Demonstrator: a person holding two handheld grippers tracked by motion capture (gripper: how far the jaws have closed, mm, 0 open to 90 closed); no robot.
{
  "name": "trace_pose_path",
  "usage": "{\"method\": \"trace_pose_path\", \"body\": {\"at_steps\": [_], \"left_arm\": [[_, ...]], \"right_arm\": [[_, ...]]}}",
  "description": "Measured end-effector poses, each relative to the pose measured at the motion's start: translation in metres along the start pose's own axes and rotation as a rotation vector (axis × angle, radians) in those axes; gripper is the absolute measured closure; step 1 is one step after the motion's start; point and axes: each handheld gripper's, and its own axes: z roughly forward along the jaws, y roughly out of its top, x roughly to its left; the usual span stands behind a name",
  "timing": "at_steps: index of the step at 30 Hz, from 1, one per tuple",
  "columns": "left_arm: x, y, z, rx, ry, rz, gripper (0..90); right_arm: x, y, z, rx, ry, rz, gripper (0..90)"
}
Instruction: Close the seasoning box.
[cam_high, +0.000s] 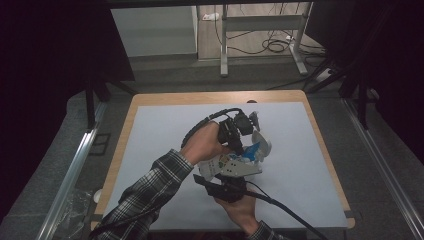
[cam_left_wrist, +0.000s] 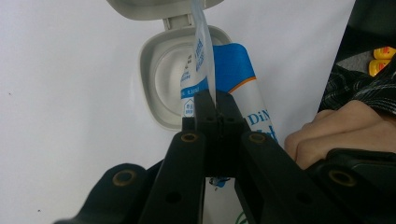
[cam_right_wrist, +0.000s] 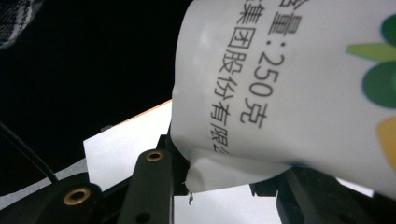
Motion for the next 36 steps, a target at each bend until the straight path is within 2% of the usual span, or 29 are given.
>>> {"method": "trace_pose_path", "body": {"at_steps": [15,36], "left_arm": [[0.001,-0.002,0.0,-0.013,0.002,-0.012,90.0],[0.001,-0.005,0.0,-0.032,-0.009,-0.008,90.0]], "right_arm": [[0.003,-0.007,0.003,0.009,-0.026,-0.023,66.4],[0.004,-0.017,0.005,0.029,-0.054,-0.049,66.3]]}}
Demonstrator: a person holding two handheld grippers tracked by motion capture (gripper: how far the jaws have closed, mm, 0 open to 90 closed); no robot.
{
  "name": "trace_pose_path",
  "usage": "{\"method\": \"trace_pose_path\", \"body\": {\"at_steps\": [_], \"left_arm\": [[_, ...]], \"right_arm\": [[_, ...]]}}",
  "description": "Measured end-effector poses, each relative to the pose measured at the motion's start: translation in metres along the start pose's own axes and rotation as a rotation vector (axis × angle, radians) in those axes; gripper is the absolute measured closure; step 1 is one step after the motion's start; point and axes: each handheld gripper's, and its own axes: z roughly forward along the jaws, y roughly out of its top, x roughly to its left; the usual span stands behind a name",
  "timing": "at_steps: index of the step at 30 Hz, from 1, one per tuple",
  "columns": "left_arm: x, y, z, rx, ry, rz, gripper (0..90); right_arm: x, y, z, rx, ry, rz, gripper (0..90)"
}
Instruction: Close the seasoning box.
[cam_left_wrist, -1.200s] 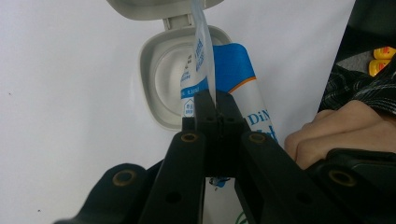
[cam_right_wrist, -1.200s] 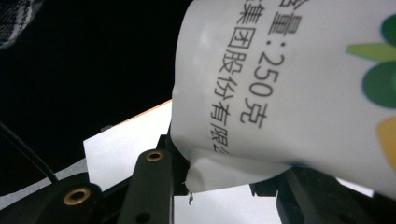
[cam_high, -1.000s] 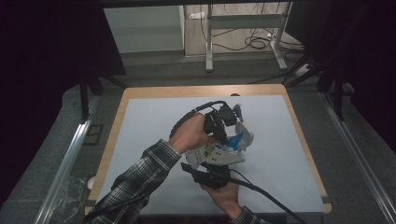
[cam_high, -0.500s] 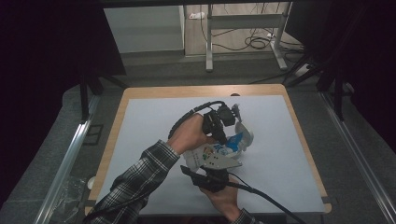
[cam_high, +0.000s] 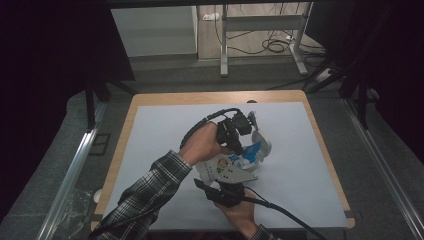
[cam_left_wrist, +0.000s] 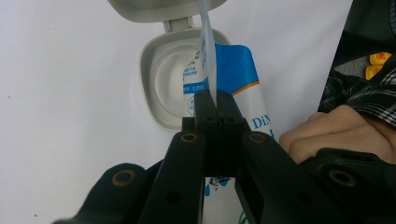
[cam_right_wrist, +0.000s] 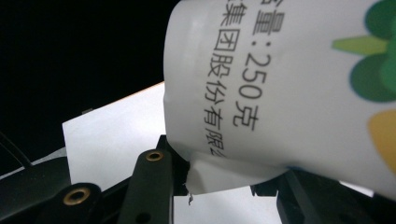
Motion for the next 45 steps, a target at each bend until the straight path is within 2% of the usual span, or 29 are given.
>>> {"method": "trace_pose_path", "body": {"at_steps": [18,26,36,38,45], "left_arm": [[0.002,-0.006,-0.005,-0.035,-0.014,-0.009,90.0],[0.005,-0.012,-0.009,-0.079,-0.038,-0.024,90.0],[0.006,-0.016,-0.015,-0.101,-0.038,-0.024,90.0],[0.006,-0.017,-0.016,-0.104,-0.038,-0.023,90.0],[0.007,-0.022,-0.019,-0.121,-0.037,-0.027,90.0]], "right_arm": [[0.0,-0.007,0.003,0.039,-0.02,-0.02,66.3],[-0.002,-0.01,0.005,0.059,-0.031,-0.034,66.2],[-0.004,-0.014,0.007,0.094,-0.055,-0.036,66.0],[-0.007,-0.015,0.007,0.11,-0.031,-0.041,65.9],[-0.01,-0.017,0.008,0.132,-0.032,-0.034,65.3]]}}
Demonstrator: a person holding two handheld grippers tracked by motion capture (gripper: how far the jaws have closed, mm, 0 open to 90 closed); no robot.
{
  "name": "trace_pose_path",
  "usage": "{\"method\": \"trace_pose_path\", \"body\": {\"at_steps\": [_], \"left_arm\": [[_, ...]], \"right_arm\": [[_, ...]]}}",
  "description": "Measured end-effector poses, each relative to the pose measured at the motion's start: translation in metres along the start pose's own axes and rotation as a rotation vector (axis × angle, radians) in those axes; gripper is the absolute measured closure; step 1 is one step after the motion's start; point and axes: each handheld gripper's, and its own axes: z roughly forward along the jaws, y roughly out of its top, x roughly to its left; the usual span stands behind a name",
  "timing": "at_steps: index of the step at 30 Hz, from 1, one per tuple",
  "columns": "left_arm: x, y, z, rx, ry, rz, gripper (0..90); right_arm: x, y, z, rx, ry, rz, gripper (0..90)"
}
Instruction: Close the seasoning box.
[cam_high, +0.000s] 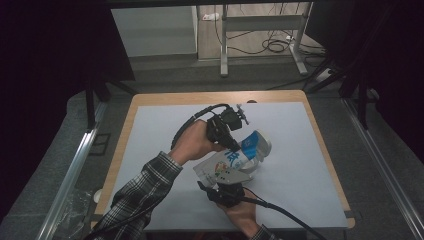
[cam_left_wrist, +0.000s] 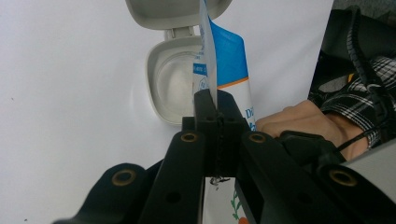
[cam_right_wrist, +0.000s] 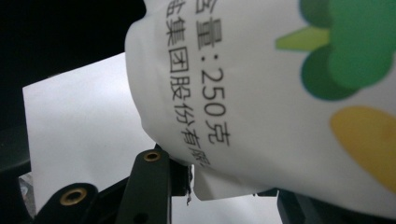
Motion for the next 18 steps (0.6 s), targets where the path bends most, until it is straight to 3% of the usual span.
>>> {"method": "trace_pose_path", "body": {"at_steps": [12,13,18], "left_arm": [[0.003,-0.011,-0.003,-0.055,-0.001,-0.004,90.0],[0.003,-0.012,-0.004,-0.061,-0.003,-0.002,90.0],[0.005,-0.016,-0.005,-0.081,-0.008,-0.005,90.0]], "right_arm": [[-0.005,-0.002,0.003,0.008,-0.015,0.001,59.7],[-0.004,-0.002,0.004,-0.002,-0.041,0.005,59.3],[-0.005,-0.002,0.004,0.002,-0.035,0.02,55.6]]}}
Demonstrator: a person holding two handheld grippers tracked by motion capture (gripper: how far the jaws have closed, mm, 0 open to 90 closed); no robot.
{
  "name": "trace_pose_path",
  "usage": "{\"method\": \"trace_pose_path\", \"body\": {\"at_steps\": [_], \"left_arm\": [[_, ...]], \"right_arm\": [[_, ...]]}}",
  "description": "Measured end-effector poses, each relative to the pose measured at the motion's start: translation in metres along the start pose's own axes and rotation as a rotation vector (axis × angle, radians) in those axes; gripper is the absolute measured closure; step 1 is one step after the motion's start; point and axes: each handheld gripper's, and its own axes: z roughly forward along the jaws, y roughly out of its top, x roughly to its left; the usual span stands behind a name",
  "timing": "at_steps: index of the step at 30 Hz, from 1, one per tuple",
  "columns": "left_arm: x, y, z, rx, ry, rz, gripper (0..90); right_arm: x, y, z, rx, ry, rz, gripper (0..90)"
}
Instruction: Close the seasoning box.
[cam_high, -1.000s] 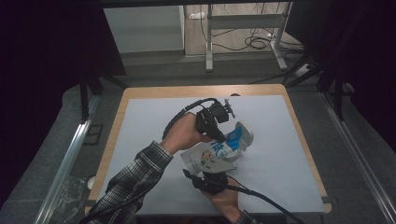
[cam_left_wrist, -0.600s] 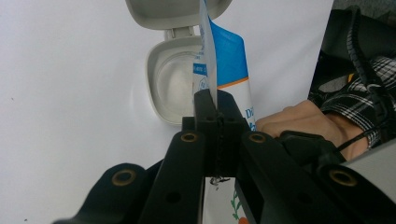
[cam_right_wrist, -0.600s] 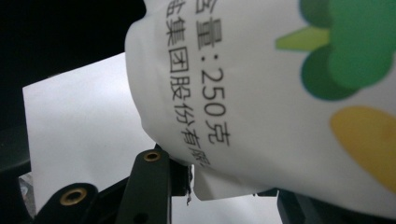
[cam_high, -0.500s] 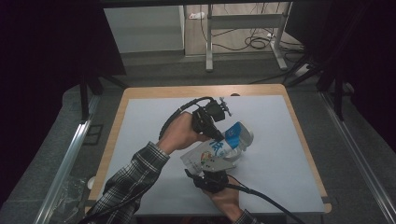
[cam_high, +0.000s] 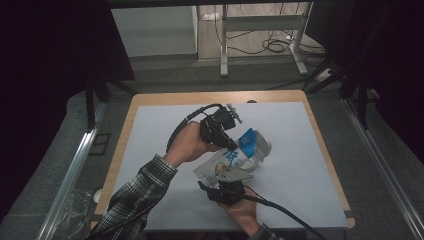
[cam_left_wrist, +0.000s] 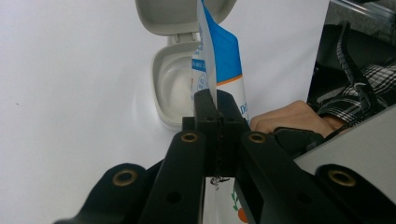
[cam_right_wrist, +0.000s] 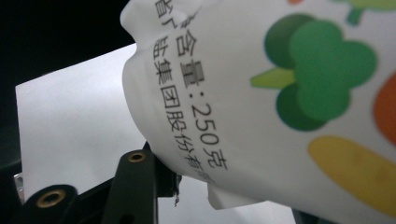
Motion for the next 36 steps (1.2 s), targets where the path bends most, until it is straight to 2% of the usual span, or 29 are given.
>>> {"method": "trace_pose_path", "body": {"at_steps": [17,23,36], "left_arm": [[0.006,-0.016,-0.005,-0.073,-0.017,-0.018,90.0],[0.009,-0.023,-0.007,-0.081,-0.015,-0.018,90.0],[0.01,-0.035,-0.01,-0.146,-0.014,-0.002,90.0]], "right_arm": [[-0.003,0.0,0.0,0.027,0.009,0.001,43.8],[-0.006,0.001,-0.003,0.027,0.005,-0.003,43.0],[-0.006,0.001,-0.011,0.02,-0.017,-0.016,42.9]]}}
